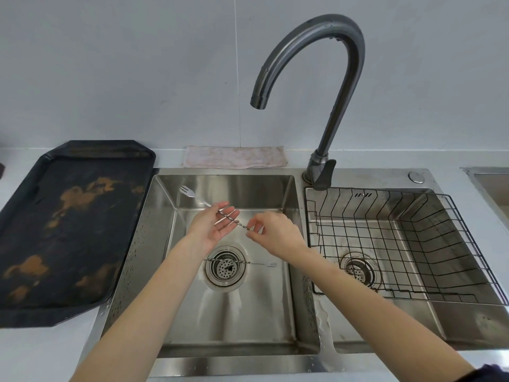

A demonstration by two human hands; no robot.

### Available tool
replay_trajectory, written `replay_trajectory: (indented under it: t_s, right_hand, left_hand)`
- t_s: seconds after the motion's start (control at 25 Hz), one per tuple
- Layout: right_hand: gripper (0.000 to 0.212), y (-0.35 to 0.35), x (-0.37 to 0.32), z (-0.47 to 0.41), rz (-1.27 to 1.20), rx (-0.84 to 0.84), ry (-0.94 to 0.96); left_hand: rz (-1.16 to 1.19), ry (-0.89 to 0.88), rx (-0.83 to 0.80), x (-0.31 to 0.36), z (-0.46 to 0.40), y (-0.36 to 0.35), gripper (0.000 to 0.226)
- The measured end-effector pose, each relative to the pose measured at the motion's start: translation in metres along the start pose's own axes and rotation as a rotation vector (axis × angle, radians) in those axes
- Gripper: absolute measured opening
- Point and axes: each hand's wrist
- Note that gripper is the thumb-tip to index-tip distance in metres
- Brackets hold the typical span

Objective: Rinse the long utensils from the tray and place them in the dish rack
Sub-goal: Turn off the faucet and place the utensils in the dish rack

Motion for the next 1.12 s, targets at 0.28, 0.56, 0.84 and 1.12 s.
replay_trajectory:
  t_s: [0.28,0.56,0.84,1.12]
  right_hand:
    - [0.019,-0.003,0.003,0.003,0.041,0.004,-0.010]
    - [0.020,-0.009,0.011,0.005,0.041,0.024,-0.047]
    - [0.024,-0.007,0.016,0.006,0.060,0.057,-0.069]
    - [0.022,0.003,0.021,0.012,0.094,0.108,-0.028]
  left_hand:
    - [-0.023,0.005,-0.029,0.001,0.006,0.001,0.021]
    - [-0.191,-0.031,-0.027,-0.005,0.009,0.018,0.019]
    - [-1.243,-0.589,0.372,-0.016,0.015,0.027,0.018]
    - [-1.705,-0.926,0.231,-0.023,0.011,0.020,0.027]
Point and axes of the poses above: each hand's wrist, its own z-axis away from the middle knuckle, its own y-axis out of the back of the hand, x = y × z, and after that the axes turned 14 degrees about -z, right-handed
